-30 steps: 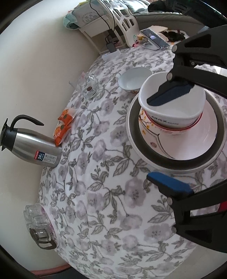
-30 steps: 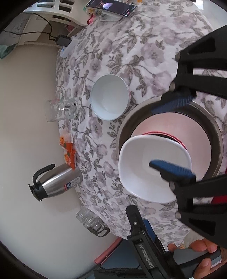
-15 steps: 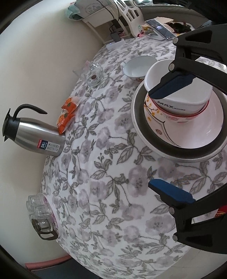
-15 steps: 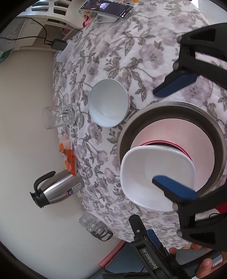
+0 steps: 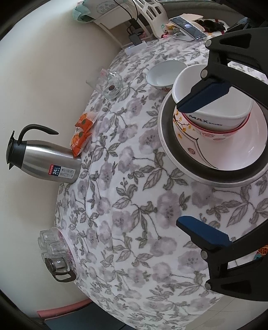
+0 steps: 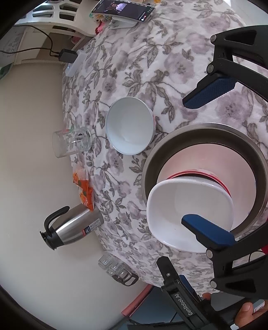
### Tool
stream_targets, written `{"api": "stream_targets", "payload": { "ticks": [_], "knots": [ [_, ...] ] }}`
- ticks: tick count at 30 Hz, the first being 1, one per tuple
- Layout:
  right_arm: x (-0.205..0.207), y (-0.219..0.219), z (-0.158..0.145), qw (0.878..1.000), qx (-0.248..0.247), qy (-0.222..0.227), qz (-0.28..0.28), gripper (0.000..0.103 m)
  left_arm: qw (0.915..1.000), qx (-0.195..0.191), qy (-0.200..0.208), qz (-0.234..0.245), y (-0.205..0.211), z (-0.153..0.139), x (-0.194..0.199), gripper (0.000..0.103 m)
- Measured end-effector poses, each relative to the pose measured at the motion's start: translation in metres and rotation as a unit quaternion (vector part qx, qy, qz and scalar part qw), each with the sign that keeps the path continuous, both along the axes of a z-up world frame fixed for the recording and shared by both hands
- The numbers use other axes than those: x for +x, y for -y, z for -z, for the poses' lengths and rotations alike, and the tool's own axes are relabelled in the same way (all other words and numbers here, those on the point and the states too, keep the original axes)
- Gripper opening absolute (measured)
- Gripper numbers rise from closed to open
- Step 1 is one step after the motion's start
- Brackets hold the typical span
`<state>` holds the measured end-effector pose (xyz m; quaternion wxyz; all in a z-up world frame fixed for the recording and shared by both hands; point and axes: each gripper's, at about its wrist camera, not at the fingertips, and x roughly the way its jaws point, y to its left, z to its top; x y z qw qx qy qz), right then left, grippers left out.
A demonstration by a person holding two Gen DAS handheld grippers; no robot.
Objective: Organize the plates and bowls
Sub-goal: 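Move both grippers over to the plain white round bowl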
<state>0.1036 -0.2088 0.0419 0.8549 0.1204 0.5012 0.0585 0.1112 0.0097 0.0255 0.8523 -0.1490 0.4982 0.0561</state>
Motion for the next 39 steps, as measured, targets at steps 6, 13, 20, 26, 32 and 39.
{"api": "stream_targets", "payload": {
  "ticks": [6,13,20,26,32,39],
  "knots": [
    [0.005,0.011,0.000,1.000,0.005,-0.005,0.021,0.103,0.9999,-0.001,0.014,-0.006,-0.002,-0.003,0.000,0.100],
    [0.015,0.041,-0.002,0.998,0.020,-0.006,0.064,0.103,0.9993,0.001,0.038,0.007,0.007,-0.012,0.006,0.100],
    [0.028,0.078,-0.003,0.994,0.030,0.004,0.108,0.103,0.9978,0.019,0.044,0.046,0.032,-0.033,0.025,0.100],
    [0.038,0.109,0.008,0.988,0.052,0.012,0.146,0.103,0.9958,0.036,0.030,0.079,0.061,-0.046,0.048,0.100],
    [0.048,0.129,0.029,0.983,0.076,0.000,0.170,0.103,0.9925,0.047,0.001,0.113,0.097,-0.051,0.077,0.100],
    [0.055,0.132,0.041,0.981,0.087,-0.010,0.174,0.102,0.9884,0.057,-0.045,0.133,0.134,-0.038,0.110,0.100]
  ]
}}
